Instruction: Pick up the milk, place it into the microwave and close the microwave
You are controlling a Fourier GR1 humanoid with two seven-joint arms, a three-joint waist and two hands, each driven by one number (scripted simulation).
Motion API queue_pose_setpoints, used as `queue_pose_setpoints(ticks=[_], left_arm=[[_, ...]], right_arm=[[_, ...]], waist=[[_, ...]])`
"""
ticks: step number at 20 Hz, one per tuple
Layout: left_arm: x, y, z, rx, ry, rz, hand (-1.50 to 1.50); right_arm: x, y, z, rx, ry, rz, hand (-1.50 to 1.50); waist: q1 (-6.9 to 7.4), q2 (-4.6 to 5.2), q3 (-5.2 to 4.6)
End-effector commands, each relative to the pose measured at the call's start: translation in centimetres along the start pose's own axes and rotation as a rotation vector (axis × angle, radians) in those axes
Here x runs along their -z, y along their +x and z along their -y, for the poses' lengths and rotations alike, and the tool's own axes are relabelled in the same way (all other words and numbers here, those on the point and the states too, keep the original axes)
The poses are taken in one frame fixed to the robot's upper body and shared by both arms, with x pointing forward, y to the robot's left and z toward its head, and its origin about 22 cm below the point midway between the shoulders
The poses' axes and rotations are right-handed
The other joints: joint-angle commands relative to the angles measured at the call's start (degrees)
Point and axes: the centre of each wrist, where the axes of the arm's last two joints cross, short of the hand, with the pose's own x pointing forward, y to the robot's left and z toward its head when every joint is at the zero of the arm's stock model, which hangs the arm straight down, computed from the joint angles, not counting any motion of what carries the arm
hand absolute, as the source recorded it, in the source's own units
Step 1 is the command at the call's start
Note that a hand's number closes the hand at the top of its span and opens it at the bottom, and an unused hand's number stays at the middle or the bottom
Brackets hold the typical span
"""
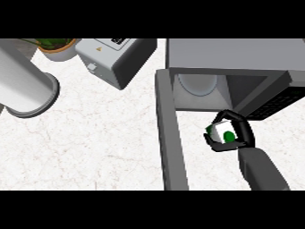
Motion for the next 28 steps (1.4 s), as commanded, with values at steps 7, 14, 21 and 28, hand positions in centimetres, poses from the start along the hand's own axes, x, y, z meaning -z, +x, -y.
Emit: queue_pose_setpoints(ticks=[7,14,21,28], left_arm=[[0.0,2.2,0.6,-0.037,-0.042,0.058,-1.50],[2.1,1.4,0.4,-0.046,-0.060,0.070,-1.50],[3.3,1.1,-0.8,-0.051,-0.090,0.089,-1.50],[3.9,1.2,-0.7,-0.048,-0.115,0.125,-1.50]], right_arm=[[6.0,2.7,-1.1,-0.074,0.014,0.067,1.50],[12.2,6.9,0.3,-0.117,0.010,0.023,1.50],[14.4,9.1,2.4,-0.172,-0.019,0.004,1.50],[16.2,11.2,3.6,-0.378,-0.143,0.039,1.50]], waist=[[-0.11,0.08,-0.06],[0.71,0.76,0.00],[2.60,1.78,0.09],[4.88,2.67,0.17]])
